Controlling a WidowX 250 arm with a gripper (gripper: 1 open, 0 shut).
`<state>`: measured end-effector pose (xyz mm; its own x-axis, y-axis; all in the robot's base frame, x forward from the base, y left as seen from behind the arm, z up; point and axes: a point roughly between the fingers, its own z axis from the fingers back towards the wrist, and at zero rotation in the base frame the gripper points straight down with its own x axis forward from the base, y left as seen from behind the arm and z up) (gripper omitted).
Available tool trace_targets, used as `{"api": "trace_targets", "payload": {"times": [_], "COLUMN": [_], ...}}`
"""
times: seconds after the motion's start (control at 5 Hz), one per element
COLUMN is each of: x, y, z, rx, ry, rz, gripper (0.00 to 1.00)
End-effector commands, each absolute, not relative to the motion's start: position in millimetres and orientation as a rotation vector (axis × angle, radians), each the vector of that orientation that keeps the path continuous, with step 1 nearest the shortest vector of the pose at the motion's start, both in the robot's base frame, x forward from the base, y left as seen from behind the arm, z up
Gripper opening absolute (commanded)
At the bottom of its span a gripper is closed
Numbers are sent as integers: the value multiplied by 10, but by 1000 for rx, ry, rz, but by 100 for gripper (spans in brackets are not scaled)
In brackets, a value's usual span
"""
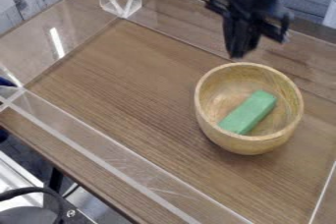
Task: Remove the green block from inside the brown bowl and put it on the table
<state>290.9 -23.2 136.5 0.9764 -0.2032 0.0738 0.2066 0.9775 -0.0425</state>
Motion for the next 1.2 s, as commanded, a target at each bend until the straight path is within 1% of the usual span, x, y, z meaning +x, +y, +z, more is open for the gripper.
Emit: {"api": "trace_targets", "payload": {"times": [0.0, 0.4, 0.6, 0.8, 1.0], "x": [3014, 2941, 2890, 2934, 2943], "y": [13, -144, -143, -114, -73], "z": [1666, 1328, 1082, 1162, 1101], "rx": [-34, -49, -52, -49, -47], "ry": [-163, -94, -48, -61, -50], "rz": [-164, -215, -232, -225, -218], "gripper": [0, 0, 0, 0, 0]}}
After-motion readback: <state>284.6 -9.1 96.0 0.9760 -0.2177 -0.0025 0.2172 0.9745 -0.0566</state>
